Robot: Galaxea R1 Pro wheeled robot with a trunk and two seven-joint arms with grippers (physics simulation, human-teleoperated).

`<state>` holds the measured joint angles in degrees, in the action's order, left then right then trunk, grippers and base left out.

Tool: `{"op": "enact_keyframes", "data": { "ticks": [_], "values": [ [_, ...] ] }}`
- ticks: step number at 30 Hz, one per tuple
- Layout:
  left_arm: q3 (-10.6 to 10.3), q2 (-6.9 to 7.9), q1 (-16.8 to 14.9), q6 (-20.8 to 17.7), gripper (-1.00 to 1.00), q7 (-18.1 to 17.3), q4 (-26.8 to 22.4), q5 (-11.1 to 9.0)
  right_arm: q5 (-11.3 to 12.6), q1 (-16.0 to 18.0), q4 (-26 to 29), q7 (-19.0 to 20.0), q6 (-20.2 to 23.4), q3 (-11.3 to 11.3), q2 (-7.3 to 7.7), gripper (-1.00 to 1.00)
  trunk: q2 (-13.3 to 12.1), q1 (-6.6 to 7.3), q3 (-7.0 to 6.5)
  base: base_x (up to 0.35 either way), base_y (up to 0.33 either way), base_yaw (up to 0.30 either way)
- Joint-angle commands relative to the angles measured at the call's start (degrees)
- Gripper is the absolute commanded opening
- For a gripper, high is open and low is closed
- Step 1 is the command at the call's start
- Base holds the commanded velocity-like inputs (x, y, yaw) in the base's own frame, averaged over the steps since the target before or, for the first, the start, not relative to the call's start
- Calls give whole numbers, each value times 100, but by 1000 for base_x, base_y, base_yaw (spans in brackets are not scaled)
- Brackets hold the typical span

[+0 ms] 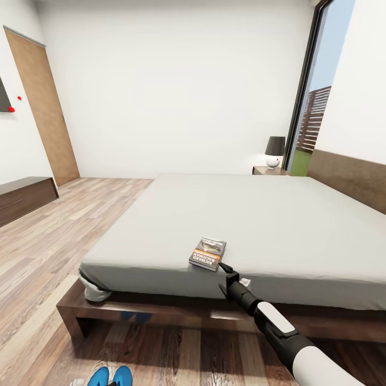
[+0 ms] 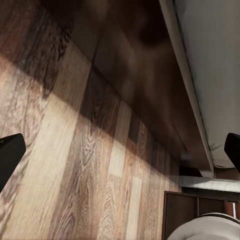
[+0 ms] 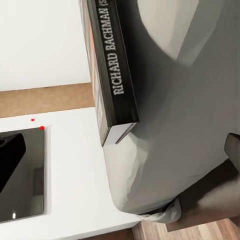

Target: In the bedroom, move the book from the bed onto either nightstand, and place the two sandals side by side next to the bed.

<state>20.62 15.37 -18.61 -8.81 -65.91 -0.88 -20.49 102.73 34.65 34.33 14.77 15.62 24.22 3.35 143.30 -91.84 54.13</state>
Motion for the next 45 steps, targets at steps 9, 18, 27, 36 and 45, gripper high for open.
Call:
{"op": "enact_keyframes", "data": {
  "ticks": [9,18,27,36,45],
  "values": [
    [30,1,-1,-56,100,-18,0,10,53,31,-5,-115,-30,35,-39,100,2,1,6,0,0,0],
    [33,2,5,-67,100,-17,0,7,52,33,-5,-144,-32,34,-45,100,2,1,6,1,0,0],
    [33,1,6,-61,100,-18,0,3,54,33,-5,-156,-32,32,-45,100,2,1,6,49,0,0],
    [31,5,6,-67,100,-18,0,5,54,33,-5,-158,-32,33,-45,100,2,1,6,26,0,0],
    [33,4,6,-76,100,-18,0,9,49,33,-5,-158,-34,31,-45,100,2,1,6,2,0,0]
  ]
}}
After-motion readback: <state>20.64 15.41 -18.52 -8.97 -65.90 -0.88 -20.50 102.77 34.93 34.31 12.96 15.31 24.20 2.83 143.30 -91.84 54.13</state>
